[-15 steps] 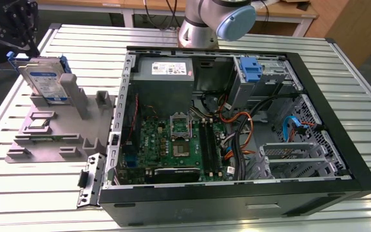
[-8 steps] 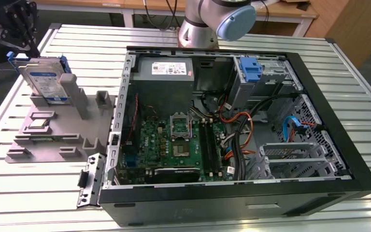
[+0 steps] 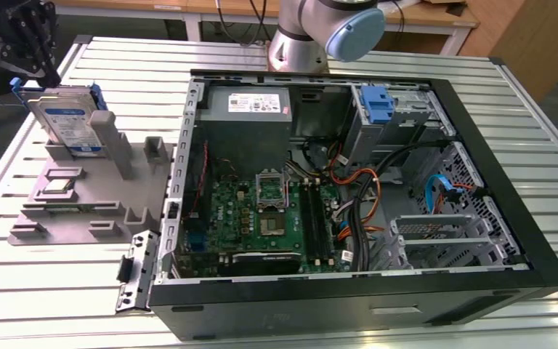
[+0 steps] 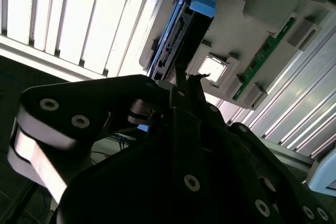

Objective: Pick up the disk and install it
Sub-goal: 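Pick up the disk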

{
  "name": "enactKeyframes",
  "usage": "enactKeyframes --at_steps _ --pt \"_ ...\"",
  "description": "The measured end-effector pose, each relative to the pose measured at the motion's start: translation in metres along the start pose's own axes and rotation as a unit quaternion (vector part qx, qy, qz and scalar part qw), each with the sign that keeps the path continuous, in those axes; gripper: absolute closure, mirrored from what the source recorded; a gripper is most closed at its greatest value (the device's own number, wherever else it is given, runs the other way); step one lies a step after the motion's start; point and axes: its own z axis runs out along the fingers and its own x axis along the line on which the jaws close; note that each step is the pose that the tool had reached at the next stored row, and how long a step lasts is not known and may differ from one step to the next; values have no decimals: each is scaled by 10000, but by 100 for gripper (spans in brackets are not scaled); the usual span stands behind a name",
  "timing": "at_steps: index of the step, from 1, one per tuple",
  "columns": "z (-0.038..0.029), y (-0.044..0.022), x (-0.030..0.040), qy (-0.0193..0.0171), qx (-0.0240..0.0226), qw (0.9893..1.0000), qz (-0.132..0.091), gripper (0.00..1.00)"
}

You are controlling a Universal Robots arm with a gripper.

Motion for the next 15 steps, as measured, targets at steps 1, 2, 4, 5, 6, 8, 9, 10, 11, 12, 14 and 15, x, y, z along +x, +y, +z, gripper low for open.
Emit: enactKeyframes --at_steps 1,2,4,5,6,8,9,10,11,12,14,15 --pt "0 0 0 0 0 10000 0 77" --pt "0 0 0 0 0 10000 -1 71" --pt "0 0 0 0 0 10000 -1 71" --pt "0 0 0 0 0 10000 -2 64" --pt "0 0 0 0 0 10000 -2 64" --pt "1 0 0 0 0 10000 -3 64" --pt "1 0 0 0 0 10000 -3 64" --pt "1 0 0 0 0 10000 -3 64" --pt "5 0 0 1 -1 10000 -12 64" --pt "9 0 0 1 -1 10000 -22 64" --pt "9 0 0 1 -1 10000 -22 64" --pt "9 0 0 1 -1 10000 -22 64"
